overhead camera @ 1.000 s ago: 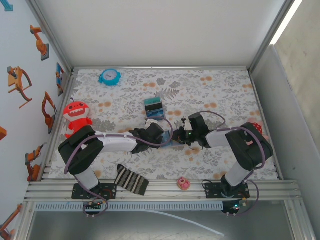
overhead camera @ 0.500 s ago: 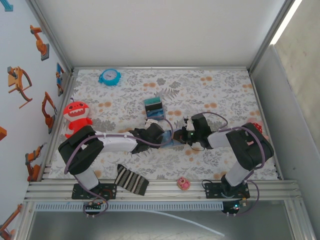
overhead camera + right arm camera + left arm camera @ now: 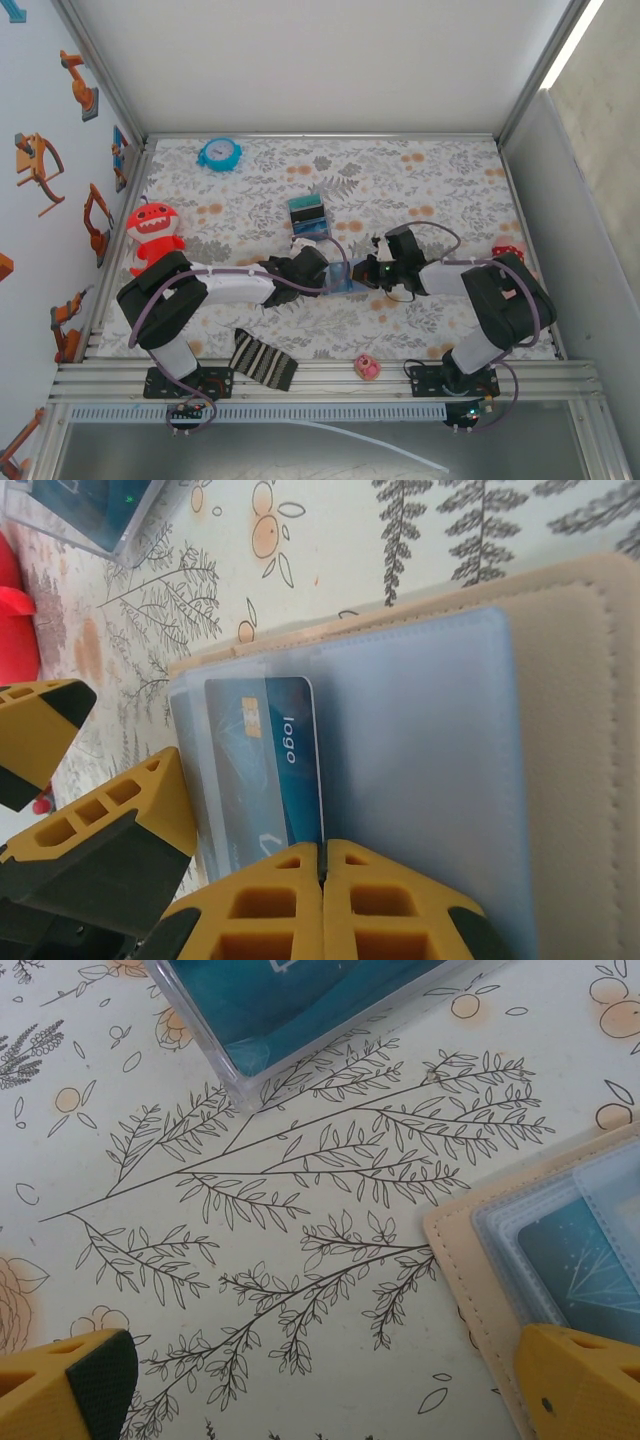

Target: Take the credit cards out of the card holder

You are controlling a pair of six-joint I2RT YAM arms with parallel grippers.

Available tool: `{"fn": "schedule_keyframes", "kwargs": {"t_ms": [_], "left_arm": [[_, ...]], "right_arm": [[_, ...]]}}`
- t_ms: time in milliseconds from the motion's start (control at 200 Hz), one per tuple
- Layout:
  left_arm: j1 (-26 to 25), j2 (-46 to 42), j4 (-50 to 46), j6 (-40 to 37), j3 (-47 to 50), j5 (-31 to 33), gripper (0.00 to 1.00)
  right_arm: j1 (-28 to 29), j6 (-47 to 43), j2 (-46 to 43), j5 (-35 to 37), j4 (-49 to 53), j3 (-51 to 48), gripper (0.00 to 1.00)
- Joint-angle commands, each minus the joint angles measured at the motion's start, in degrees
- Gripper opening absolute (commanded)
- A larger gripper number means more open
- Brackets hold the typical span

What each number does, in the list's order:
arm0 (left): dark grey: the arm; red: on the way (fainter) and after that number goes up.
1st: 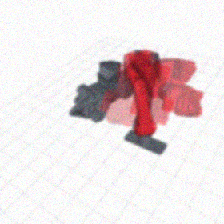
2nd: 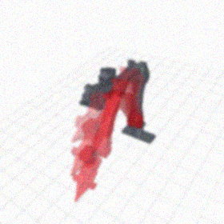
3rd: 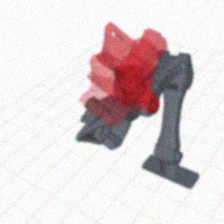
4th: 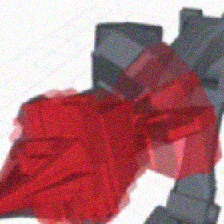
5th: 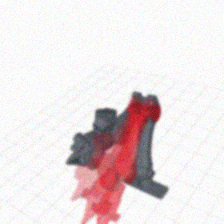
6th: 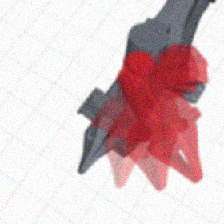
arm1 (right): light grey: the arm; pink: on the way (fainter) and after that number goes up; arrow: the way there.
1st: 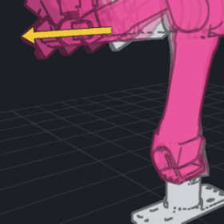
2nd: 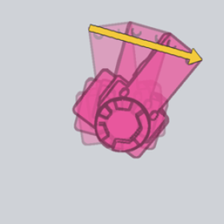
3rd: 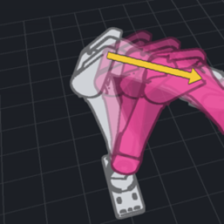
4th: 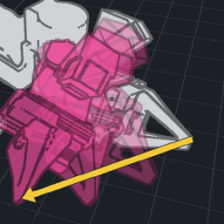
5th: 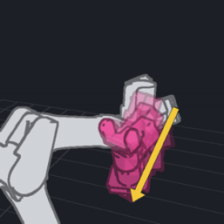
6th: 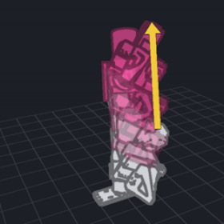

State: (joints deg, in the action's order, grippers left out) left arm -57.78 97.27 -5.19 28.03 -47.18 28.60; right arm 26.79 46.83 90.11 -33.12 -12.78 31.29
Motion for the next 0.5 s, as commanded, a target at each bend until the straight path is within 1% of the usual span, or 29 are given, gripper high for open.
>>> {"fn": "schedule_keyframes", "kwargs": {"t_ms": [0,175,265,376,496], "left_arm": [[-0.4,-0.23,-2.79,-3.32,-1.16,0.8,0.97],[-0.4,-2.78,-2.55,-6.09,-2.69,0.92,0.97],[-0.38,-3.63,-1.24,-7.38,-3.34,-0.33,0.97],[-0.4,-2.75,0.89,-9.16,-4.86,-2.98,0.97],[-0.4,0.42,1.75,-10.18,-7.09,-4.48,0.97]], "right_arm": [[-0.35,-3.85,-2.19,3.02,7.28,1.74,0.0],[-0.33,-3.08,-2.54,2.53,6.71,1.74,0.0],[-0.33,-3.01,-3.18,2.37,6.84,1.87,0.0],[-0.33,-3.04,-3.88,2.28,7.36,2.21,0.0],[-0.33,-2.73,-4.32,2.01,7.58,2.29,0.0]]}}
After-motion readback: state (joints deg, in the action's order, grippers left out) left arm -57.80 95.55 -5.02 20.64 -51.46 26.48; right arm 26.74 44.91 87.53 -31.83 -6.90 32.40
